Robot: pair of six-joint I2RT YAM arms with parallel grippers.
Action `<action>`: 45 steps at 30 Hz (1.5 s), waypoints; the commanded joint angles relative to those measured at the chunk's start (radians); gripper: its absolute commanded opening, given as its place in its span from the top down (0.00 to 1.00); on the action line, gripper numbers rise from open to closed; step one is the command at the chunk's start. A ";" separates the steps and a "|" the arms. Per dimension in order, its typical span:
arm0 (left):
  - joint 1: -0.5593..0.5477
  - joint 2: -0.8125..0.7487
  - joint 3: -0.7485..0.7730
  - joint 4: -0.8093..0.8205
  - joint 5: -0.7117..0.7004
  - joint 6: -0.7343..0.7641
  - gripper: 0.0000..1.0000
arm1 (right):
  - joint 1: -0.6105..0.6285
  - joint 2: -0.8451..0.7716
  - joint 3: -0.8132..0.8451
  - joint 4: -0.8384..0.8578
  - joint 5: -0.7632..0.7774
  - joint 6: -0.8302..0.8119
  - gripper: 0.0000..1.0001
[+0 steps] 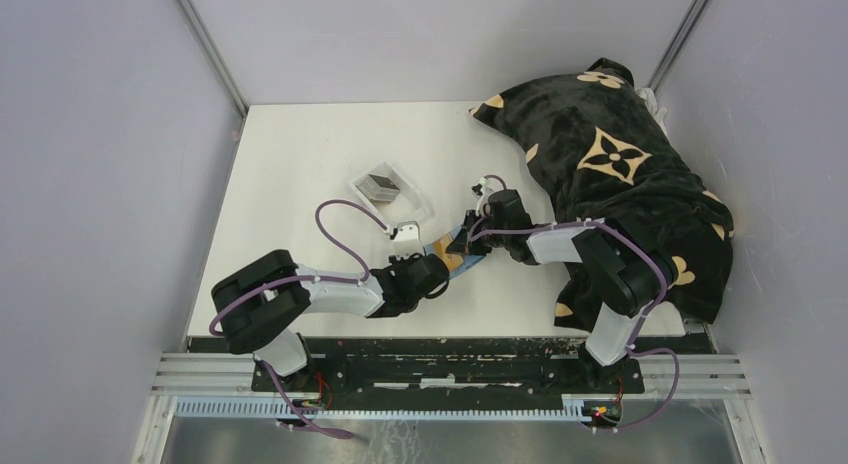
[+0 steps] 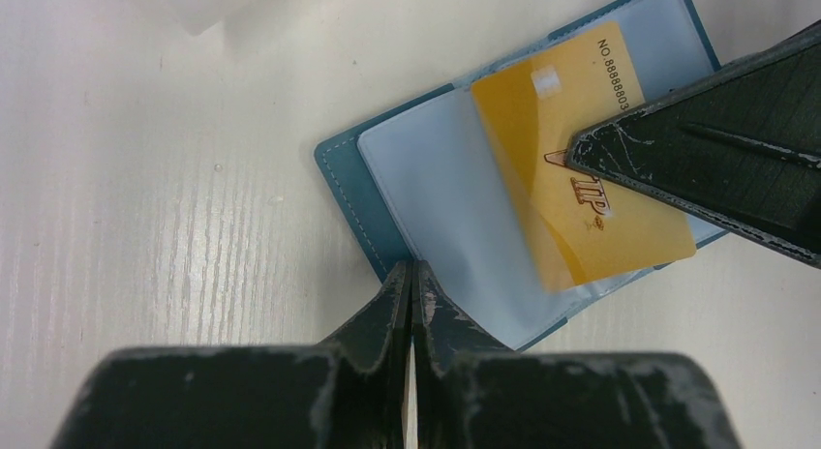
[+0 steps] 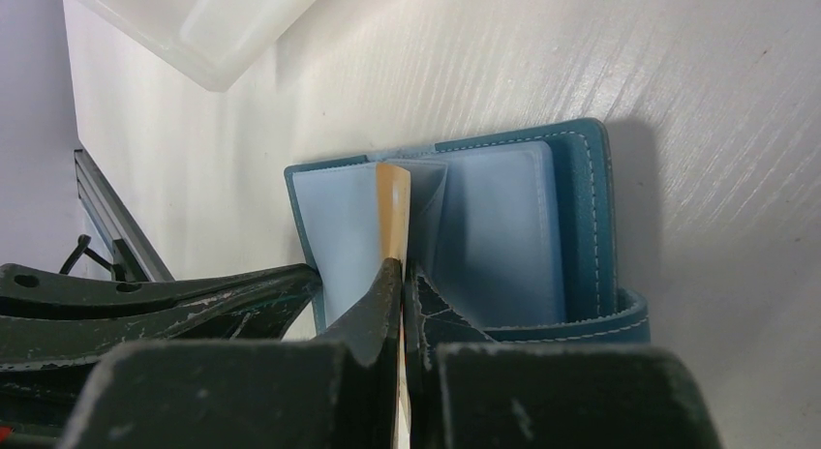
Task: Put the credit cards into the card holder
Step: Insert the credit card into the card holder.
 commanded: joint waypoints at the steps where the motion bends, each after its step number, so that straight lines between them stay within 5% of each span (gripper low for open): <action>1: 0.010 0.049 -0.064 -0.169 0.016 -0.028 0.93 | 0.042 0.079 -0.032 -0.212 -0.009 -0.074 0.99; 14: 0.012 0.056 -0.058 -0.190 -0.001 -0.039 0.93 | 0.053 0.165 0.023 -0.275 -0.002 -0.114 0.99; 28: 0.014 0.065 -0.037 -0.255 -0.069 -0.090 0.93 | 0.066 0.071 -0.071 -0.333 0.012 -0.147 0.99; 45: 0.019 0.097 -0.005 -0.264 -0.056 -0.078 0.94 | 0.086 0.080 -0.066 -0.260 -0.008 -0.093 0.99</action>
